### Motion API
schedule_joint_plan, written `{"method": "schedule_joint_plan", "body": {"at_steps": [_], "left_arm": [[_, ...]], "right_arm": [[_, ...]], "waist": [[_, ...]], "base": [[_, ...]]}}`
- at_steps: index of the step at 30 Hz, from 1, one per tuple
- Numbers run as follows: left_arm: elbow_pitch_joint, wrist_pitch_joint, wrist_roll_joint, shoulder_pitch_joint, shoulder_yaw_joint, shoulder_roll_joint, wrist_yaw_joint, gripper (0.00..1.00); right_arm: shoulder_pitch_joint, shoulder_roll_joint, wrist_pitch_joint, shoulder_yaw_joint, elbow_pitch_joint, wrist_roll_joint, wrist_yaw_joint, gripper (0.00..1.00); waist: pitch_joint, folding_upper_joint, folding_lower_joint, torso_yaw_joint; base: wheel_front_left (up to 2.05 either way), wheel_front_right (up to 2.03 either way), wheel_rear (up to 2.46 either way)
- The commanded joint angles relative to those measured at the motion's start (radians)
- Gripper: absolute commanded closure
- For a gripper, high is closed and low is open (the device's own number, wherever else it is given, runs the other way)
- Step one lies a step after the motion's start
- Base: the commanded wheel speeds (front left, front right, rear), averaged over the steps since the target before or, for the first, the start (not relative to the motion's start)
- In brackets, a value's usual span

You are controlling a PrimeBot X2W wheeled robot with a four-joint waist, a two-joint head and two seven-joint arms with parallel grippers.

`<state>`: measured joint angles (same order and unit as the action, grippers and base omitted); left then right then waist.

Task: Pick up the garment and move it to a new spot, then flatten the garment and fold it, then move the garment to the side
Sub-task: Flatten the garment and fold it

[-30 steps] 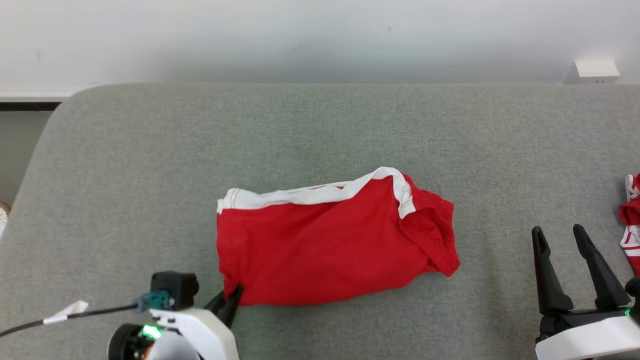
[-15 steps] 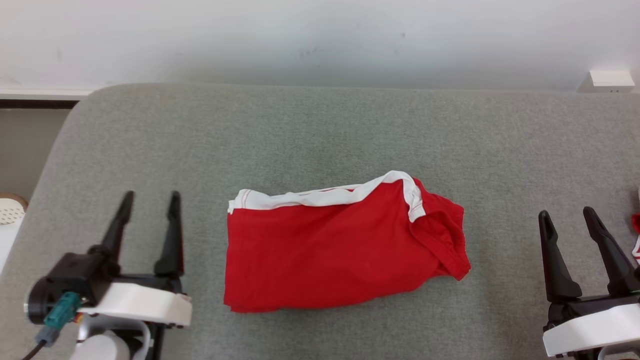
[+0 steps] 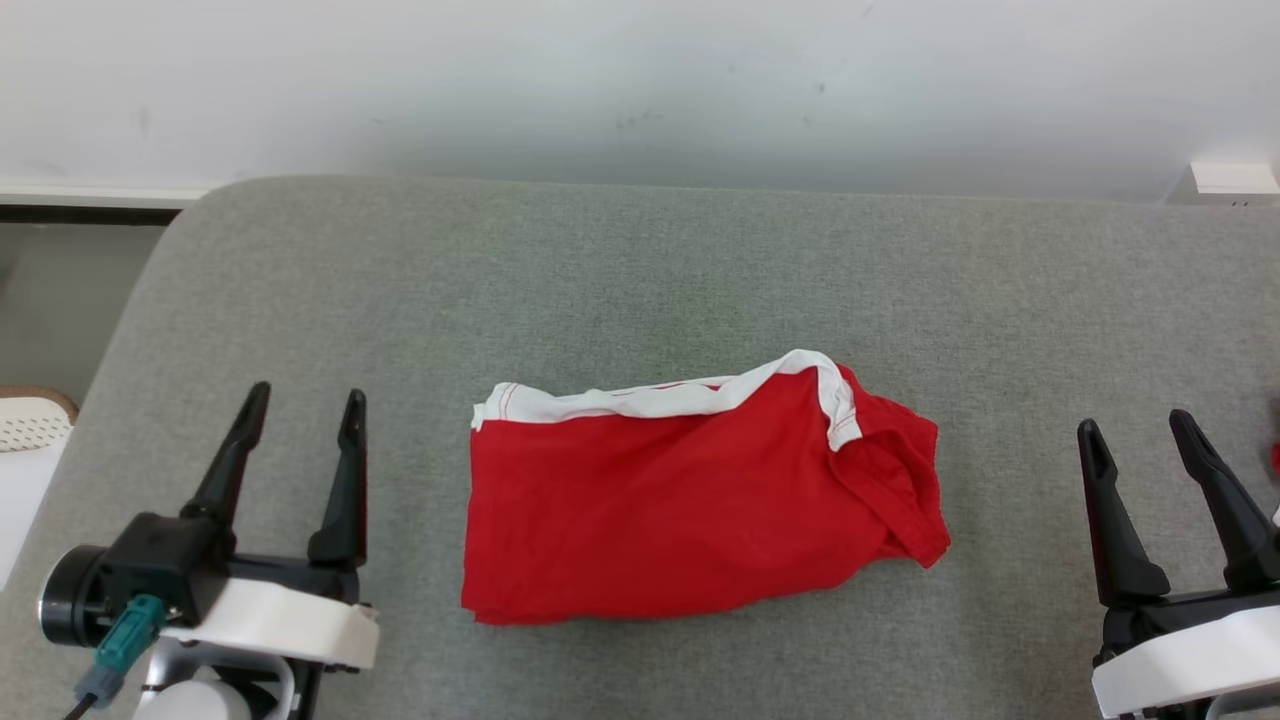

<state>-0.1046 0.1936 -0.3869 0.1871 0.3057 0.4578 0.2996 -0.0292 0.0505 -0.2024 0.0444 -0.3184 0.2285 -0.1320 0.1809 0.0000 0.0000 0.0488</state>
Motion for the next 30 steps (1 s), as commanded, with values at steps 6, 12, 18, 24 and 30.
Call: {"method": "schedule_joint_plan", "body": {"at_steps": [6, 12, 18, 24, 30], "left_arm": [[-0.018, 0.026, 0.024, 0.02, 0.017, -0.013, -0.008, 0.0], [-0.033, 0.055, 0.049, 0.055, 0.038, -0.035, -0.026, 0.0], [-0.043, 0.069, 0.071, 0.093, 0.045, -0.064, -0.051, 0.0], [-0.071, 0.071, 0.111, 0.112, 0.016, -0.096, -0.088, 0.0], [-0.06, 0.071, 0.112, 0.091, -0.047, -0.127, -0.146, 0.0]], "right_arm": [[0.01, 0.001, -0.027, 0.001, 0.025, -0.021, 0.003, 0.0], [-0.038, 0.001, -0.047, -0.073, 0.166, -0.021, 0.003, 0.0], [-0.098, 0.001, -0.024, -0.032, 0.353, -0.066, 0.003, 0.0], [-0.14, 0.001, -0.025, -0.022, 0.504, -0.009, 0.003, 0.0], [-0.156, 0.0, -0.01, -0.063, 0.553, 0.058, 0.003, 1.0]], "waist": [[0.015, 0.0, 0.0, 0.038], [0.052, 0.0, 0.0, 0.097], [0.08, 0.0, 0.0, 0.153], [0.088, 0.0, 0.0, 0.187], [0.081, 0.0, 0.0, 0.196]], "base": [[0.0, 0.0, 0.0], [0.0, 0.0, 0.0], [0.0, 0.0, 0.0], [0.0, 0.0, 0.0], [0.0, 0.0, 0.0]]}}
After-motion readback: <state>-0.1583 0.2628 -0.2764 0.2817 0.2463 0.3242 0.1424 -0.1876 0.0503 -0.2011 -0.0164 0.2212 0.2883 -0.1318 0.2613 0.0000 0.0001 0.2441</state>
